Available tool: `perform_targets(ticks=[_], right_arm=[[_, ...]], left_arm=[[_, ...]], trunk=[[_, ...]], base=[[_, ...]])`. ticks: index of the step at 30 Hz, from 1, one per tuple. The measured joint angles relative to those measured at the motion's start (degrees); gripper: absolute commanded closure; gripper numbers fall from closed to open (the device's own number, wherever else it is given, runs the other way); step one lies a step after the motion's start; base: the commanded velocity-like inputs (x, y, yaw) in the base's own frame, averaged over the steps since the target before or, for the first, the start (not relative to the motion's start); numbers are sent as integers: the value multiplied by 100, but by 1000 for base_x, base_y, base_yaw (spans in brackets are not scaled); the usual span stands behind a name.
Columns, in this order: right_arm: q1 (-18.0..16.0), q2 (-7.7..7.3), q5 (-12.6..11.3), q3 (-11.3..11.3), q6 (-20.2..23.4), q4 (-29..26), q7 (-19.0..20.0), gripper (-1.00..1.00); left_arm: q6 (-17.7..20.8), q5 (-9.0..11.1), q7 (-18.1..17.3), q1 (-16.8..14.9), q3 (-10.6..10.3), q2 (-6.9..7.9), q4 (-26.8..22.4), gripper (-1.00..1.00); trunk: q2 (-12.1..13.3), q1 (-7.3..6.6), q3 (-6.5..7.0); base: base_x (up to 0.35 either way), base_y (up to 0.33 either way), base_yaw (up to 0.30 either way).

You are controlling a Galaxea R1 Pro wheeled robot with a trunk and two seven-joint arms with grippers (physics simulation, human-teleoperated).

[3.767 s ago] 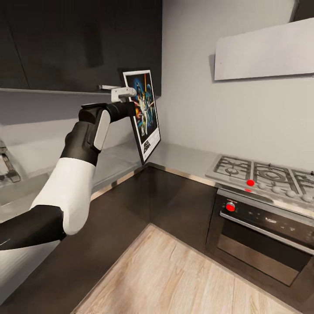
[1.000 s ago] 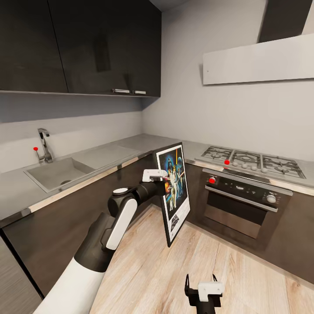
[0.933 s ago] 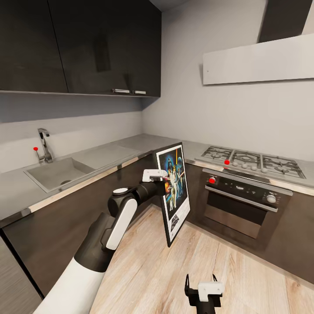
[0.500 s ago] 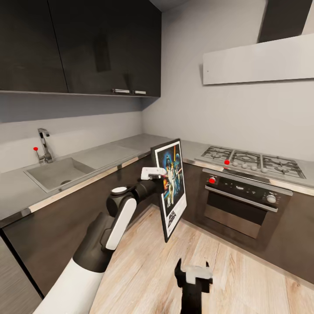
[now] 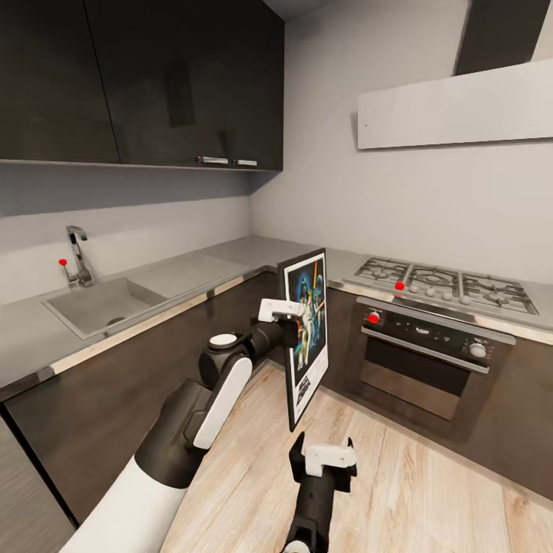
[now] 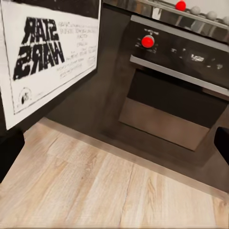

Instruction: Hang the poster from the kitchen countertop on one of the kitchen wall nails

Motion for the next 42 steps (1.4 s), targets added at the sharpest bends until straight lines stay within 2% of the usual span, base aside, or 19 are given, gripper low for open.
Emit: perform_targets(ticks=[3,8,22,23,27,32,37,42], right_arm=[[-85,0,-136,140,65,-3,-60,-100],[-106,0,-170,395,80,-4,-99,-100],[-112,0,-180,541,101,-4,-274,-100],[-115,0,-180,681,181,-4,-275,-100],[-182,0,-204,839,395,-10,-273,-100],[-305,0,-467,898,479,-15,-269,-100],[-364,0,-534,909,511,-113,-268,-100],[-487,0,-558,912,646,-205,-267,-100]], left_arm=[[-1,7,7,-1,-27,0,-33,100],[0,4,9,0,-40,0,-64,100],[-4,11,10,-1,-44,0,-81,100],[-6,12,10,-1,-45,0,-81,100],[-8,11,15,-1,-45,0,-81,100],[-9,12,18,1,-45,0,-79,100],[-10,17,18,0,-45,0,-79,100],[-17,24,18,1,-181,0,-77,100]], trunk=[[0,0,0],[0,0,0],[0,0,0],[0,0,0],[0,0,0],[0,0,0],[0,0,0],[0,0,0]], base=[[0,0,0],[0,0,0],[0,0,0],[0,0,0],[0,0,0],[0,0,0],[0,0,0],[0,0,0]])
